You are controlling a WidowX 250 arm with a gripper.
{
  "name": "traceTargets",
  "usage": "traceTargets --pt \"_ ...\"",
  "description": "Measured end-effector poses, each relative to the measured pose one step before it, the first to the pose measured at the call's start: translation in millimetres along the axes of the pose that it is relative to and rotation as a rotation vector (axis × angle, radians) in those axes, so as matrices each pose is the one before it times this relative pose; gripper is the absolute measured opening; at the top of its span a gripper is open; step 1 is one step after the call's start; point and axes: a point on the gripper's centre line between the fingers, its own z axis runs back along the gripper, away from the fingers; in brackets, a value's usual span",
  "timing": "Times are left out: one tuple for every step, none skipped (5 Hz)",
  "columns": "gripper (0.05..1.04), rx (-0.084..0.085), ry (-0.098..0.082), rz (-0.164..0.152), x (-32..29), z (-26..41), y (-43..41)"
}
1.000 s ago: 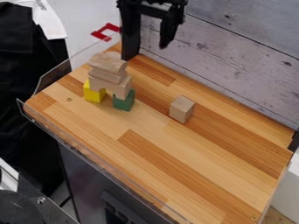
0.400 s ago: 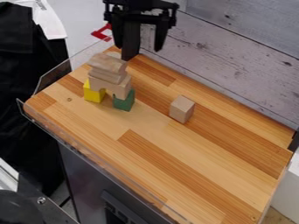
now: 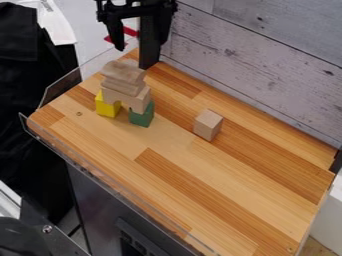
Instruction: Put down the rectangular cube on the side of the table from the tower
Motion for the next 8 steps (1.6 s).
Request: traceTargets --pt "1.001 -0.0119 0.0080 0.1472 5.64 -0.91 6.24" --pt "1.001 0.0028 0.0145 0.1161 -3.36 -10.39 5.56" --pt "1.001 -0.0238 0.0098 0.0375 1.07 1.01 4.18" --pt "1.001 0.0352 0.0065 0.0178 -1.55 -0.91 7.28" --pt "1.001 -0.0063 0.0159 0.0101 -2.84 -5.31 1.17" --pt "1.001 -0.0071 -0.0005 -0.0128 0.11 -2.15 -1.64" --pt "1.001 0.0595 0.0328 0.0063 0.47 -16.66 3.64" --pt "1.001 0.0371 0.0118 0.0000 1.95 -8.90 1.13"
